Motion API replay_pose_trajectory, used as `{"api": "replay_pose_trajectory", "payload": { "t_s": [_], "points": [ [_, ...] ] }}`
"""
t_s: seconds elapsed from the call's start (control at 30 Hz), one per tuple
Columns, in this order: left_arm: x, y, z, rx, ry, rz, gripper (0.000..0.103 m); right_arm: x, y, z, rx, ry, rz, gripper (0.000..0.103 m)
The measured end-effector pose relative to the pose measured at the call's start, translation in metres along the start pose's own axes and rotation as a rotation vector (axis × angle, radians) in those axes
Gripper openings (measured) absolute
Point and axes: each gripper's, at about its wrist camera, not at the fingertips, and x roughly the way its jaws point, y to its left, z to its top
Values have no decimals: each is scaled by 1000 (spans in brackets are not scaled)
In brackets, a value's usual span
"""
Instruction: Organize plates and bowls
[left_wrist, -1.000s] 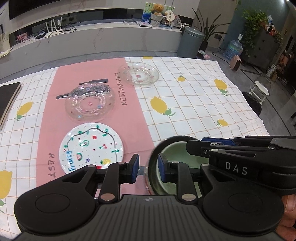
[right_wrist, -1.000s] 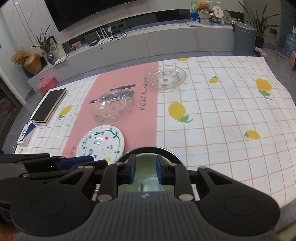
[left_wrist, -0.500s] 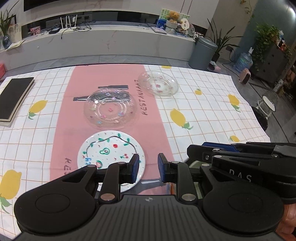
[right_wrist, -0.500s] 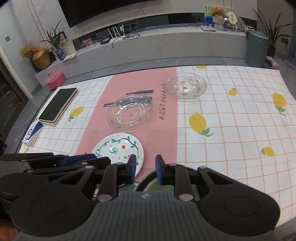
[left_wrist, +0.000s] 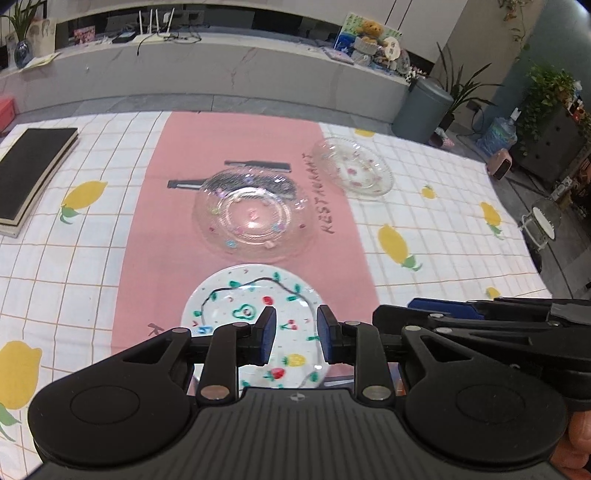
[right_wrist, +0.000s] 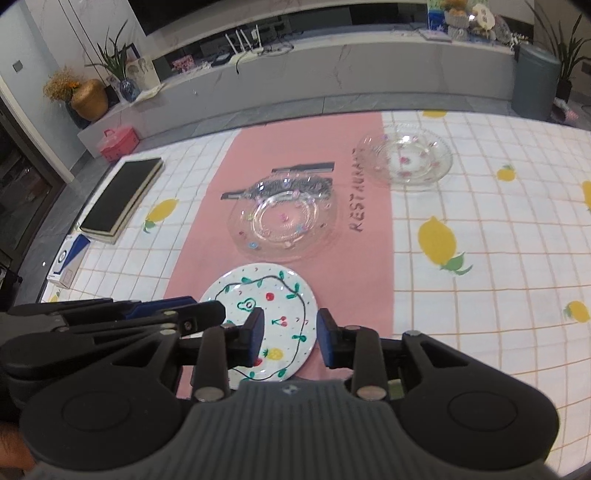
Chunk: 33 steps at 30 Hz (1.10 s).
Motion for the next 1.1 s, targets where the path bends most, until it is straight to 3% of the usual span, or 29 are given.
{"api": "replay_pose_trajectory", "payload": {
  "t_s": [0.23, 0.37, 0.47, 0.63, 0.73, 0.97, 1.1],
  "points": [
    [17, 47, 1, -41, 57, 62, 34, 41, 6, 9, -44, 121, -25, 40],
    [31, 77, 1, -134, 102, -12, 34, 72, 0, 19, -30, 213, -31, 40],
    [40, 84, -1, -123, 126, -1, 34, 86, -6, 28, 2, 253, -5, 39],
    [53, 99, -2, -144, 169, -48, 34, 107, -14, 41, 17, 319, 24, 39],
    [56, 107, -3, -153, 183, -58, 34, 117, -17, 44, 13, 359, 46, 34],
    [69, 116, -4, -191, 220, -71, 34, 133, -21, 41, 8, 403, 36, 34],
    [72, 115, -4, -230, 228, -129, 29, 137, -26, 41, 59, 423, 83, 33]
  ]
}}
